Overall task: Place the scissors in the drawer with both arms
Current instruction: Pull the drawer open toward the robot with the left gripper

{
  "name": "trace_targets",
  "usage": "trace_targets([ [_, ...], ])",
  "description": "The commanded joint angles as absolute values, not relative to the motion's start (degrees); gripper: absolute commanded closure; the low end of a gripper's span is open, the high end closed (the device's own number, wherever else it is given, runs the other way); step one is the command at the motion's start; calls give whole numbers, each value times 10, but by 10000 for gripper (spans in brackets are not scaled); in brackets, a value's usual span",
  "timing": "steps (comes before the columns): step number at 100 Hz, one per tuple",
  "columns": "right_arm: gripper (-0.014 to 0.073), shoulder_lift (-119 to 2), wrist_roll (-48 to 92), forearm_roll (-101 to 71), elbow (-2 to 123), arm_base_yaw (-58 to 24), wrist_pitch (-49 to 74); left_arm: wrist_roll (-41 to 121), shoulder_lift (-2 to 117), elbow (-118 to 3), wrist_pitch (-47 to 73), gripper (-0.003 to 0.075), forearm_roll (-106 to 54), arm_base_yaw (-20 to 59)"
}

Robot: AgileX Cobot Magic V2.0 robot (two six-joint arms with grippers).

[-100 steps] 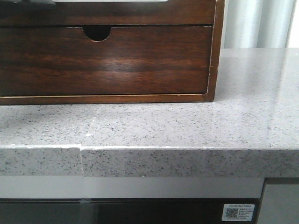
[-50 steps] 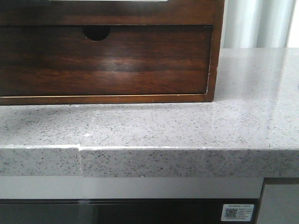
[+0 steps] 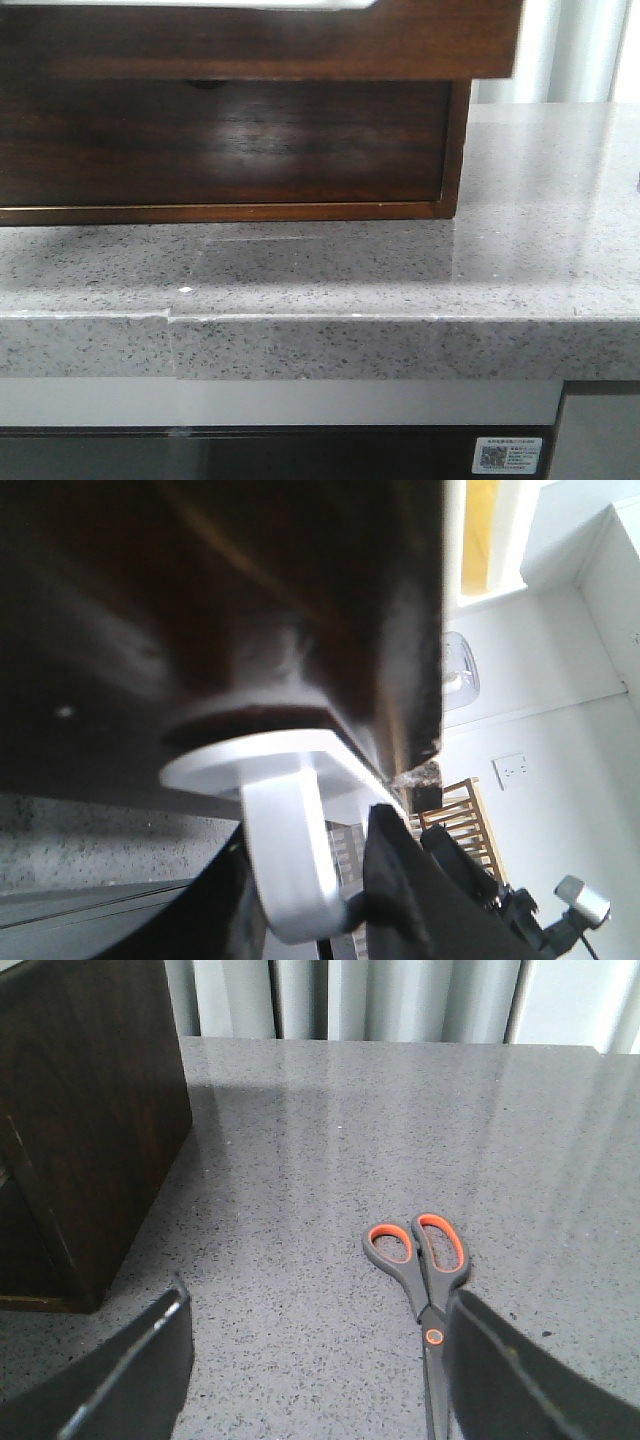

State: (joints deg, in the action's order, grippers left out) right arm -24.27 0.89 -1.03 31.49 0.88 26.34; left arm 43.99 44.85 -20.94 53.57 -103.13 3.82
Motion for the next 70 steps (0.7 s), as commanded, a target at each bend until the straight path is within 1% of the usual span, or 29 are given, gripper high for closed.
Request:
trace_targets([
  [1,120,-250,10,-10,331,10,217,515,404,-220,551,741,-1014,41],
  [14,120,-250,10,-10,331,10,226,515,385,-217,539,738,-1013,41],
  [20,120,-250,10,-10,331,10,232,515,385,-217,538,710,-1013,41],
  [27,120,-250,10,-10,331,10,238,515,385,-217,532,624,-1008,41],
  [31,120,-250,10,-9,332,10,239,515,385,-217,528,539,-1001,41],
  [34,120,-250,10,-9,334,10,241,515,385,-217,527,500,-996,41],
  [36,120,-250,10,-8,335,10,244,515,385,-217,524,449,-989,41],
  [38,120,-250,10,-8,338,10,247,515,385,-217,521,426,-985,41],
  [40,120,-252,10,-7,341,10,251,515,385,-217,516,382,-977,41],
  [47,120,-260,10,0,357,10,270,515,385,-217,510,314,-958,41],
  [52,120,-268,10,5,371,10,284,515,385,-220,507,299,-944,41],
  [70,120,-326,-6,34,431,10,350,466,376,-245,502,300,-820,41],
])
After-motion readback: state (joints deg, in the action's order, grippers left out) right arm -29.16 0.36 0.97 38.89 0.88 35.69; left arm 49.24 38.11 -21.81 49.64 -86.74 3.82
